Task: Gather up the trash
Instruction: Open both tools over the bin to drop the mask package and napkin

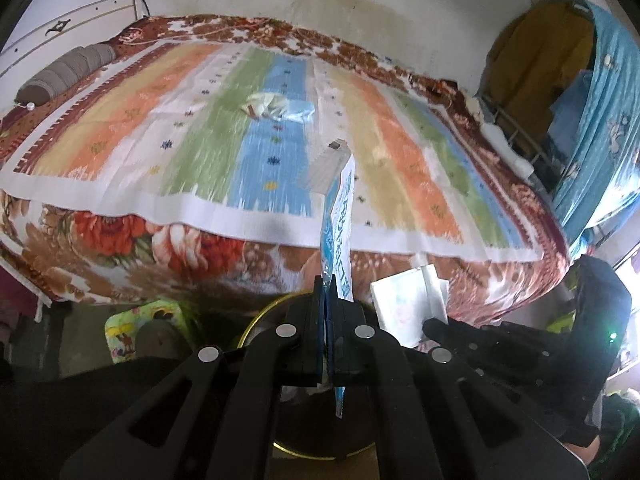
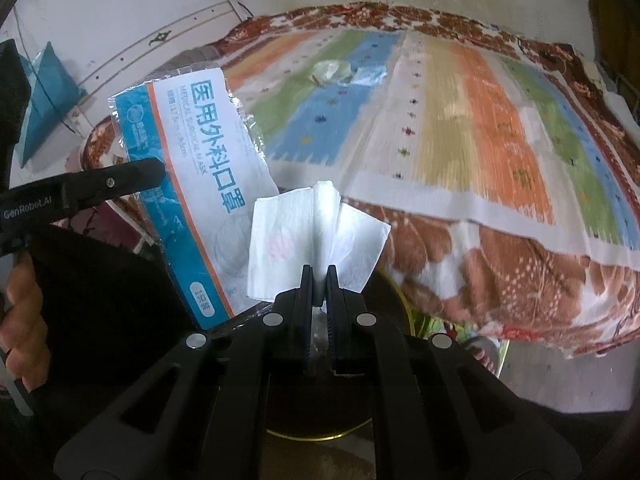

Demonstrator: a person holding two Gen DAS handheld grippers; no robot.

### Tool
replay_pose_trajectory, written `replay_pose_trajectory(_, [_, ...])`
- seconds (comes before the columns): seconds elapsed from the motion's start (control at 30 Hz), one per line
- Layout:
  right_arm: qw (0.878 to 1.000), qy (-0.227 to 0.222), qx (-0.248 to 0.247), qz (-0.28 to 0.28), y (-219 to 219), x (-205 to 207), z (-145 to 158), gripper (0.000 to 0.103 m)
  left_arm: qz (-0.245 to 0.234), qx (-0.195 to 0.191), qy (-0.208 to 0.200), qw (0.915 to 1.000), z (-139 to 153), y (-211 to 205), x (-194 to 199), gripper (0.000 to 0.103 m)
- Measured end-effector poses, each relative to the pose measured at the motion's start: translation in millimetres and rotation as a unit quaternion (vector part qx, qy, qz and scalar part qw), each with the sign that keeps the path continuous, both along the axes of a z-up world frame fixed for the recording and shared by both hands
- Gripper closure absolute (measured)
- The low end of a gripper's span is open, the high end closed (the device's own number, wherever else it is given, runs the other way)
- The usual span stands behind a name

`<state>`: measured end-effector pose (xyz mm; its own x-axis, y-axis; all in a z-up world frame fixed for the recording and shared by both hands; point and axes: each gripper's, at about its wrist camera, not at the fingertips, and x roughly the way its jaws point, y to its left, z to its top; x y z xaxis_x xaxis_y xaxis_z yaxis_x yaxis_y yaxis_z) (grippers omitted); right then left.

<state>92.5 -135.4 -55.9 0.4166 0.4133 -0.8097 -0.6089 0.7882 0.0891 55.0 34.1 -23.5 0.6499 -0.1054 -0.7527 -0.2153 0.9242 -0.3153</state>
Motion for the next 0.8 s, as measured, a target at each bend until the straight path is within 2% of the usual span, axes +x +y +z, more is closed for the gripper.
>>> replay_pose_trajectory(0.27, [0.998,0.042,-0.031,-0.026,-2.3,4.6,-28.6,0.098,0.005,0.009,0.054,0.9985,-24.3,-9.1,4.4,0.103])
replay_pose_trajectory(0.53, [0.993,0.090,-0.064,-0.041,4.7,10.1,-59.2,0.098,-0.010,0.015,0.116,0.9931,-51.1,-23.6,12.6,0.103])
replay_pose_trajectory(0.8, [0.985,0.147,-0.071,-0.057,4.6,17.0,-85.9,0.096,-0.004,-0.004,0.169,0.9855,-76.3,-23.7,19.9,0.103])
